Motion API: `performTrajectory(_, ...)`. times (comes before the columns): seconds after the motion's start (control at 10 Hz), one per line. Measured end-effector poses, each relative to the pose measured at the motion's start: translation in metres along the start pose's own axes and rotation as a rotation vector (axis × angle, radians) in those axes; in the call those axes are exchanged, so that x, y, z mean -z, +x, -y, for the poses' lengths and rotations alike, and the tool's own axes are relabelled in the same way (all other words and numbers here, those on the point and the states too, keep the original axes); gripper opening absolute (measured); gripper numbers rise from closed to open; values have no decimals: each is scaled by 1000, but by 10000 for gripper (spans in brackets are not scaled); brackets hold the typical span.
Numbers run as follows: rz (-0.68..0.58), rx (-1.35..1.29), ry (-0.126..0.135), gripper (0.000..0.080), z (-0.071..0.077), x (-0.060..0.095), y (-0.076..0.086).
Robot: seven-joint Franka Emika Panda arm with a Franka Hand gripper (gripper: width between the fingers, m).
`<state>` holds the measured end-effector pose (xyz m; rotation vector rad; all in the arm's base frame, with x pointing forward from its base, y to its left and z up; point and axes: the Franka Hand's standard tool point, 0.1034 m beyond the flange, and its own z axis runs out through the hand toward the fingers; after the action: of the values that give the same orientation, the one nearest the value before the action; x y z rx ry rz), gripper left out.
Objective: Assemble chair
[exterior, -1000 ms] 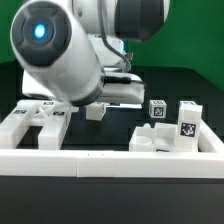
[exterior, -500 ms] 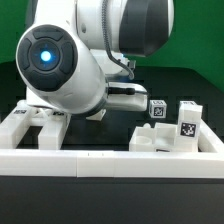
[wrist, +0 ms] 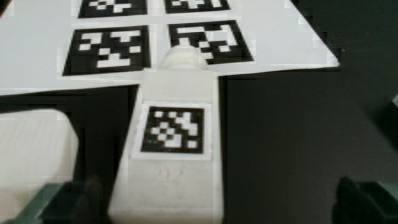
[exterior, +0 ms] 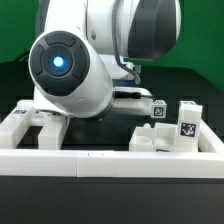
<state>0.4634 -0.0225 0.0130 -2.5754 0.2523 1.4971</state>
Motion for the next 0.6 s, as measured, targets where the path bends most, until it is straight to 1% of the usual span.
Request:
performTrajectory(0.1, 0, -1, 1, 552, -1, 0, 0)
performTrajectory(0.2, 0, -2, 2, 418, -1, 0, 0)
performTrajectory(0.3, 0, -2, 3, 418, -2, 0, 0)
performTrajectory(0.4, 1, -1, 3, 276, -2, 0, 0)
performTrajectory(0.6, 0, -2, 6, 278, -3, 1, 0)
